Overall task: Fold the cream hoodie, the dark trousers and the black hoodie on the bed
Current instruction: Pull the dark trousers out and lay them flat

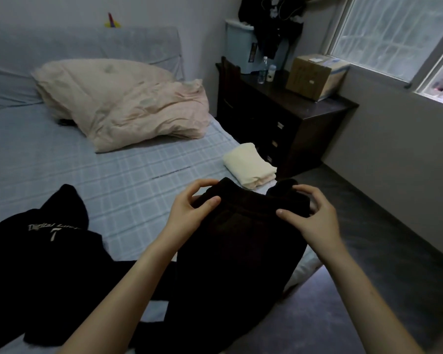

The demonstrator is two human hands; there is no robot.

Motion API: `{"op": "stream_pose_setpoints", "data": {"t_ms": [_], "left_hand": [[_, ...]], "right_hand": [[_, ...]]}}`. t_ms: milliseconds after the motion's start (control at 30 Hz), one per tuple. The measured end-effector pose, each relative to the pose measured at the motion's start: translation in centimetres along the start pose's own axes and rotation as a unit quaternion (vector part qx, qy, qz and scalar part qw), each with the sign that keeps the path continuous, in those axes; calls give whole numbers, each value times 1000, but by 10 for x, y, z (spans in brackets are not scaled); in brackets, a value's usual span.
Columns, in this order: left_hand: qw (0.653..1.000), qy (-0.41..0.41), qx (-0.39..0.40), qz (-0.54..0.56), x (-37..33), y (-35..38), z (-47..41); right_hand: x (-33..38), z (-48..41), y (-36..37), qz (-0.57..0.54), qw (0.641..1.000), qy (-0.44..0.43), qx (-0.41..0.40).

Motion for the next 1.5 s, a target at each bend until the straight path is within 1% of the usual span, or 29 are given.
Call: {"op": "stream_pose_setpoints", "data": {"t_ms": [267, 433, 533, 600, 767, 833, 900, 1000, 1100, 1233, 1333, 1400, 1433, 1500], "left_hand": [[1000, -15, -21, 5, 28, 40, -100], [998, -34, -56, -6, 56, 28, -142], [990, -87, -106, -28, 100, 10, -148], [979, -132, -154, -38, 139, -2, -143], [931, -218, -286, -59, 223, -26, -123], [912, -237, -329, -54, 242, -31, -119], [896, -243, -368, -46, 253, -33, -121], [877, -239, -415, -39, 253, -34, -129], [862, -216, -458, -34, 233, -44, -143], [850, -159, -499, -50, 186, -65, -167], [852, -111, -510, -49, 152, -74, -188], [855, -86, -509, -53, 143, -72, -201], [856, -77, -509, -57, 145, -68, -207], [858, -75, -504, -72, 161, -49, -216]], "right_hand": [[-32, -98, 17, 17, 1000, 21, -3], [-56, -144, 62, 18, 999, 20, 44], [-91, -158, 104, 45, 994, 30, 100], [-122, -164, 136, 71, 985, 48, 148], [-210, -175, 219, 110, 950, 99, 274], [-234, -177, 247, 109, 937, 124, 308], [-249, -180, 267, 93, 930, 144, 325], [-255, -185, 293, 59, 923, 180, 336], [-241, -188, 322, 39, 913, 198, 355], [-194, -200, 364, -28, 908, 185, 375], [-168, -219, 387, -69, 912, 168, 368], [-168, -233, 397, -65, 914, 150, 372], [-173, -239, 399, -45, 914, 139, 379], [-194, -248, 396, 37, 910, 111, 398]]}}
Point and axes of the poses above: each hand's wrist, its own z-axis away from the middle knuckle, its own y-axis out of the palm, x = y × z, the point moved 5 cm from there along -z, towards the middle knuckle, and after that the axes turned 12 degrees about -x, right-handed, at the moved point
